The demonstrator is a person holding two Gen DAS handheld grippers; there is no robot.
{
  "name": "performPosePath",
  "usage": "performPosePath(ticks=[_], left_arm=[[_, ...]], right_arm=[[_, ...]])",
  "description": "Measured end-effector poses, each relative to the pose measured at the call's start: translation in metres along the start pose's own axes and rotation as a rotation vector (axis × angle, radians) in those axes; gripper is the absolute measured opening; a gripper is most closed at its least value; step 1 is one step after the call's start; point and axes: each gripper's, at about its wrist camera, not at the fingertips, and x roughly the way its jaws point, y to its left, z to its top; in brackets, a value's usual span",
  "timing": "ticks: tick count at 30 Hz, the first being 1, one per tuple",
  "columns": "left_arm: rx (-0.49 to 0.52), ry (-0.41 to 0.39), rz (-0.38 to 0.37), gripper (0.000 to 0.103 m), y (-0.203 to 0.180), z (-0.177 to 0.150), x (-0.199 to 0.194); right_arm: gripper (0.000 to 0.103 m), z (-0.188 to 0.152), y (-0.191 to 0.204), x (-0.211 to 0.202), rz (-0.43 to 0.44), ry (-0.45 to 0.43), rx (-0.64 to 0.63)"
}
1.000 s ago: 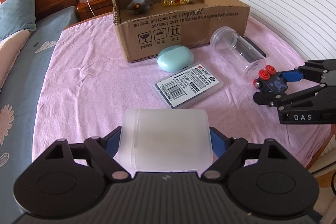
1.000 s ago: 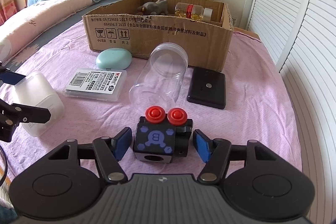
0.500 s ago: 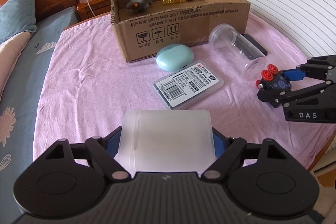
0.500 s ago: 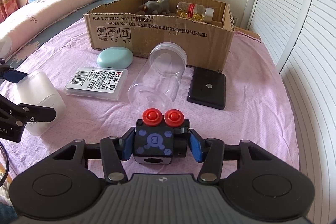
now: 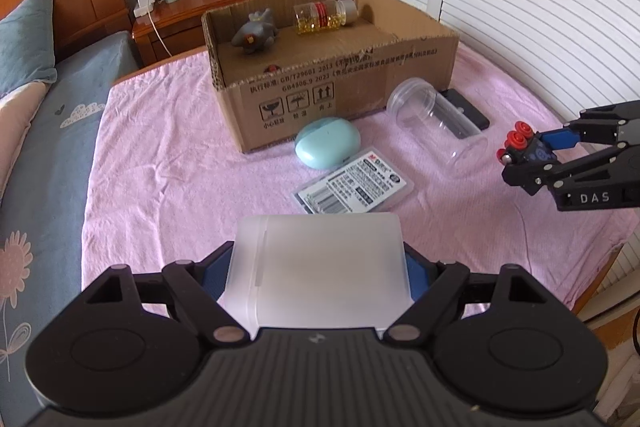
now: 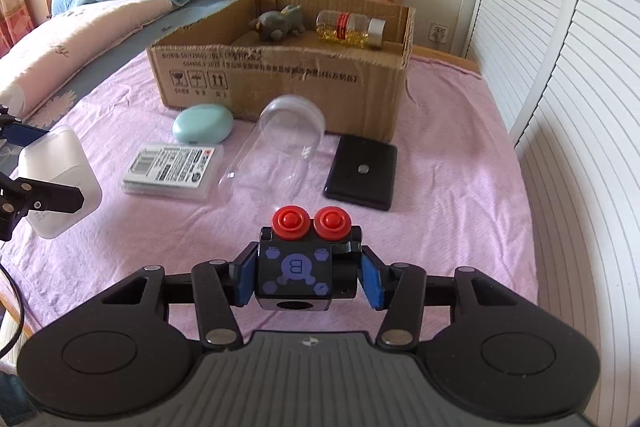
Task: Organize rigid objects
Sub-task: 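Carry the cube into the box and open the right gripper while the left carries the white box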
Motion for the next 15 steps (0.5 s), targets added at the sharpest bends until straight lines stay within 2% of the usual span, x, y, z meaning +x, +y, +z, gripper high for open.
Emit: performPosePath(ticks=[9,15], left_arm=[[-0.015,-0.060,0.012,0.082,0.012,0.023,-0.011],[-0.037,-0.085,0.023,0.082,0.023,0.035,-0.012]], right_arm=[[0.056,0.054,-0.013,-0.019,-0.006,-0.118,-0.048],[0.056,0.104,-0.020,-0.004,-0.002,-0.175,-0.070]])
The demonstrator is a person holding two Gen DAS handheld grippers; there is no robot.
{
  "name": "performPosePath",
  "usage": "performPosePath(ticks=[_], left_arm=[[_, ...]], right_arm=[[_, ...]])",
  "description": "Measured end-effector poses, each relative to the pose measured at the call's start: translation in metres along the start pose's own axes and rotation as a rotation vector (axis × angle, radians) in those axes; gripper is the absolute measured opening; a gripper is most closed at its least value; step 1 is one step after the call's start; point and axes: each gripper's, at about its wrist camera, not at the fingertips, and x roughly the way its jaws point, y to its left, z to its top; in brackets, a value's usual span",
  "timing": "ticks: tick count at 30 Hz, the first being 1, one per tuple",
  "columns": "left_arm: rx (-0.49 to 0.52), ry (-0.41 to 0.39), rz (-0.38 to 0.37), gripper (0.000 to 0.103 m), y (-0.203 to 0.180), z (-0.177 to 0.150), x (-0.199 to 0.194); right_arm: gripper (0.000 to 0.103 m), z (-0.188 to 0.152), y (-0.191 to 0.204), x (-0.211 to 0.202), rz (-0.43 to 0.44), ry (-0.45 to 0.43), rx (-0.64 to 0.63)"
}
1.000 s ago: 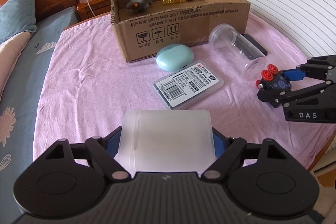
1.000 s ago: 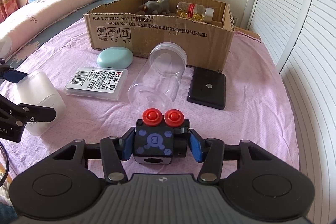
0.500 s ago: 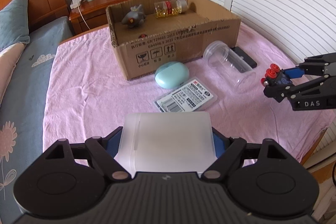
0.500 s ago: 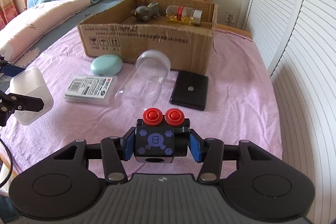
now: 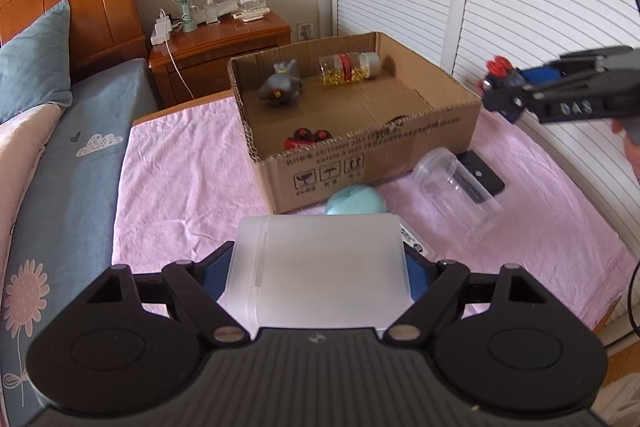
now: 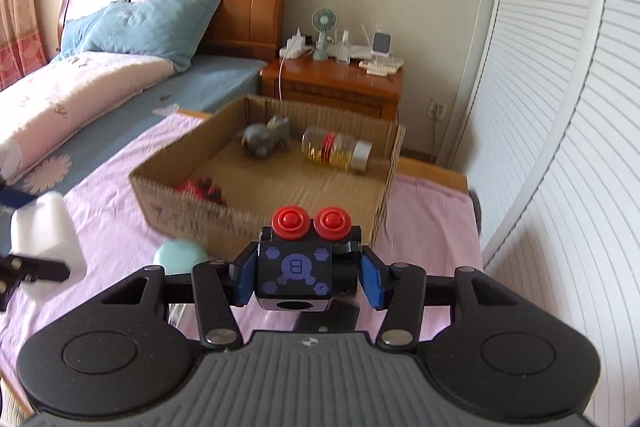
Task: Organize rigid objects
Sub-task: 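Carry the cube into the box and open the right gripper while the left carries the white box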
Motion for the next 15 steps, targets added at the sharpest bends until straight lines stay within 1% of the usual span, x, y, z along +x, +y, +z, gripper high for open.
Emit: performPosePath(ticks=[3,6,12,15], left_arm=[[-0.007,-0.005,0.000,0.082,0.005,0.005,0.002],[-0.015,-0.004,0.003,0.082,0.009,0.009,0.005],[-0.027,0.006,0.008,0.082,0.017,0.016,0.013],[-0.028,0.010,0.010,0.082,0.018,0.020,0.018]], right_arm=[[0.056,0.018,-0.005,0.025,0.012,0.010,-0.001],[0.056,0.027,-0.009,0.053,0.013,0.036,0.000],[0.056,0.034,-0.020,0.100,0.001,0.090,0.009],[0.056,0.035,-0.023,0.112,-0.017,0.090,0.009]])
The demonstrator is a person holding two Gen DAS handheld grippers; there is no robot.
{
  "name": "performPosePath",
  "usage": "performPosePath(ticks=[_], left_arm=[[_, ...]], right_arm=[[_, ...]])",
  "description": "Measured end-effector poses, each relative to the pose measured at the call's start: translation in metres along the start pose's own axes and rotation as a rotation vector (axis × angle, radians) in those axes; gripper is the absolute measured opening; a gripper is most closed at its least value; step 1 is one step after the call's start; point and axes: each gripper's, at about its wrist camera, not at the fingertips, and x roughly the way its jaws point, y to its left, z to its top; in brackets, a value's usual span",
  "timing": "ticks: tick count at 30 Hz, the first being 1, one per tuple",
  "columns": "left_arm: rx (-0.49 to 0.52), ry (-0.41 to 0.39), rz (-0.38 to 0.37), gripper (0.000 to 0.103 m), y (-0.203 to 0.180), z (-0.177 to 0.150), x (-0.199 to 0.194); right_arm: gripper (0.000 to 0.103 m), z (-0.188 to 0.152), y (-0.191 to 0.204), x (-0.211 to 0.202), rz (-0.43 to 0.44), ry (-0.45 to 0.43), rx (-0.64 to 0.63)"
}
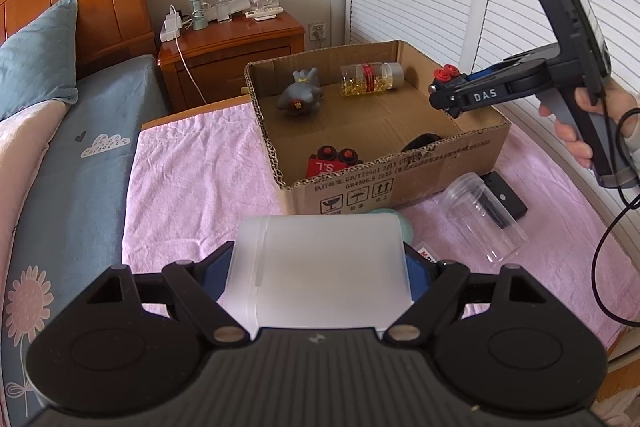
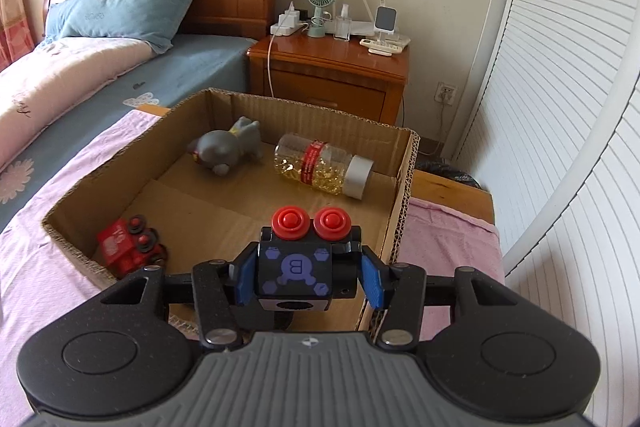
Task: Organize rigid objects
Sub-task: 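Carry the cube into the box and open the right gripper while the left carries the white box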
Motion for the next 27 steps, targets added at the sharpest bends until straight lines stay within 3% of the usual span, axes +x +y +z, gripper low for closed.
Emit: performPosePath(ticks=[2,4,8,13,19,27], left_arm=[[0.000,0.003,0.003,0.082,-0.001,0.004,0.003],[0.006,0.000,0.005,0.082,-0.002,0.007,0.004],[0.023,-0.014,0.004,0.082,-0.006,0.014,0.003],[0.055,-0.030,0.004,0.082,-0.016,0.027,0.003],[0.091,-0.053,-0.002,0.082,-0.028,0.048,0.005],[0.106,-0.035,-0.017,0.082,-0.042,0.092,0.034]], right_arm=[[0.059,0.001,-0.001,0.003,-0.028,-0.010,0.003],[0.080,0.001,-0.004,0.002,-0.021,-0.028,0.018],[0.102,-0.003,-0.007,-0.012,-0.022,-0.051,0.040],[0.103,-0.014,-0.007,-0.041,-0.014,-0.048,0.087],[0.103,-0.034,-0.009,-0.071,-0.028,0.015,0.184],[0.103,-0.063,-0.006,-0.098,-0.020,0.030,0.266]])
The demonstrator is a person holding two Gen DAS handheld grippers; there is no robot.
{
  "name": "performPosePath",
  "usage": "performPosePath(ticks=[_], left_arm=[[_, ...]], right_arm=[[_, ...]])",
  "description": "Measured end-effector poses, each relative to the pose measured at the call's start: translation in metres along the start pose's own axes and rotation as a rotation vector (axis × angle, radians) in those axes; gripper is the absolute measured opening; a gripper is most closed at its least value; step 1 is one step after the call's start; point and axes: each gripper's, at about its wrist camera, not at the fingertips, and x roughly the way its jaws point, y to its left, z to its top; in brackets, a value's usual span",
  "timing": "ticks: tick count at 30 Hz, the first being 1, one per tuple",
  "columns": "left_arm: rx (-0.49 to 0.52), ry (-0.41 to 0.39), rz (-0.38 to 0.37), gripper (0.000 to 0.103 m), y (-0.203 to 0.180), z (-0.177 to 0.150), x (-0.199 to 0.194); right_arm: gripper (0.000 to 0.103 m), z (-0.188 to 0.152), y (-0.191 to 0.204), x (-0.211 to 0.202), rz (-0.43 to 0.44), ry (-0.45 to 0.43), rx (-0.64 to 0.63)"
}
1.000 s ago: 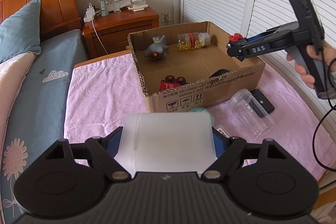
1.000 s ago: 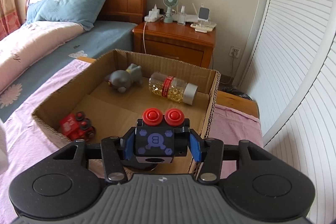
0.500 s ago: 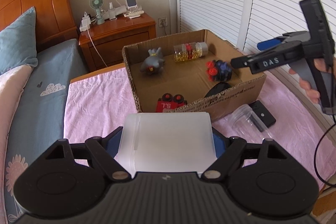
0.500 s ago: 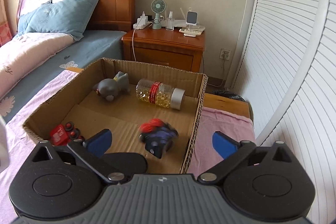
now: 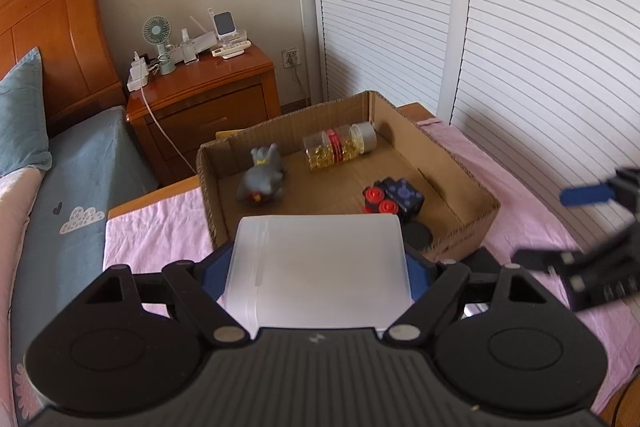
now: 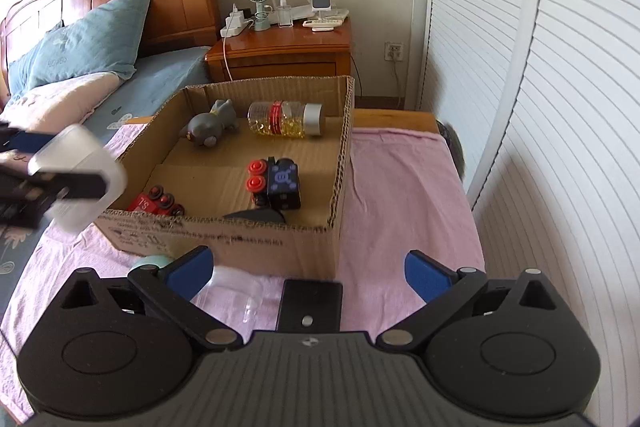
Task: Organize rigid objects
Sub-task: 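Lower the white plastic box into the box and open the left gripper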
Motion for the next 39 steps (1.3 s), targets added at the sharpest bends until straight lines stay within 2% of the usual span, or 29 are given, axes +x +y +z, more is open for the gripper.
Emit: performPosePath(ticks=[8,16,19,26,33,39], left_arm=[[0.016,0.050,0.020,0.082,-0.013,0.033,0.053],[-0.026,0.062,0.063,0.086,-0.009,0.043,0.085],[-0.034,0.066,0.063,0.092,-0.006,0.038,0.078],[-0.038,0.066,0.067,0.094,-0.004,0.020,0.046],[-0.081,0.069,0.050,0.096,-0.002,-0.001,0.010],[-0.124,0.069,0.067,0.100,-0.008,-0.028,-0.013]], right_arm=[[0.103,-0.012,-0.011,-0.008,-0.013,-0.015,0.049],[0.103,-0.016,-0.022,-0.002,-0.005,0.007,0.085],[0.103,-0.016,-0.021,-0.002,-0.001,0.004,0.083],[0.103,-0.020,-0.014,-0.007,-0.003,-0.004,0.068],[0.103,-0.028,-0.008,-0.015,-0.004,-0.023,0.044],[0.103,-0.042,-0.004,-0.020,-0.020,-0.031,0.017]])
